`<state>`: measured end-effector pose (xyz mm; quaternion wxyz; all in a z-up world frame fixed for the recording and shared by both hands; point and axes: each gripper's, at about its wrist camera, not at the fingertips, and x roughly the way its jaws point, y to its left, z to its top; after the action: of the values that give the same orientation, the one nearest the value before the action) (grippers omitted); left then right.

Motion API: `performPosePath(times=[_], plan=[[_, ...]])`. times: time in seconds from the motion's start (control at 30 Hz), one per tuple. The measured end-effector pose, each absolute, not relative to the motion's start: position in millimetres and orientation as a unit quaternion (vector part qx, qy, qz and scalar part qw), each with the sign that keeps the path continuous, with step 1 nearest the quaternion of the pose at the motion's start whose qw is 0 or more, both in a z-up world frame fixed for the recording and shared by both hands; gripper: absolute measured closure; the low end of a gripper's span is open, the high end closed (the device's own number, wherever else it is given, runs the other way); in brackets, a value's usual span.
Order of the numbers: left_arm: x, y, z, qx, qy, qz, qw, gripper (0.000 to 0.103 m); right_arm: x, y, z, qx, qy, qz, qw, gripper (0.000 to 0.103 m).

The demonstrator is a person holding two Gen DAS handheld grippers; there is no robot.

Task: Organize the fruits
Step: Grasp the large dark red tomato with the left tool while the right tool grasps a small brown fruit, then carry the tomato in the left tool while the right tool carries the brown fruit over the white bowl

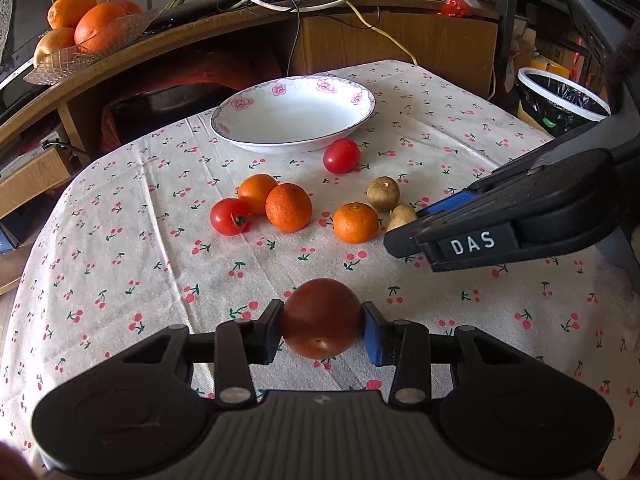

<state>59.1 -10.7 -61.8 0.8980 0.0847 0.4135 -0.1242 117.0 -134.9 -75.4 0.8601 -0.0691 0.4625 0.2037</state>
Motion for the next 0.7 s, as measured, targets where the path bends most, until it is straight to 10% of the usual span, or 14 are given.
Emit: performPosePath(times=[0.7], plan=[[97,-1,-23,0.034,0.404,-0.121,0.906,0.055,101,-141,-40,-0.076,0.446,0.156,0.878,0.081]])
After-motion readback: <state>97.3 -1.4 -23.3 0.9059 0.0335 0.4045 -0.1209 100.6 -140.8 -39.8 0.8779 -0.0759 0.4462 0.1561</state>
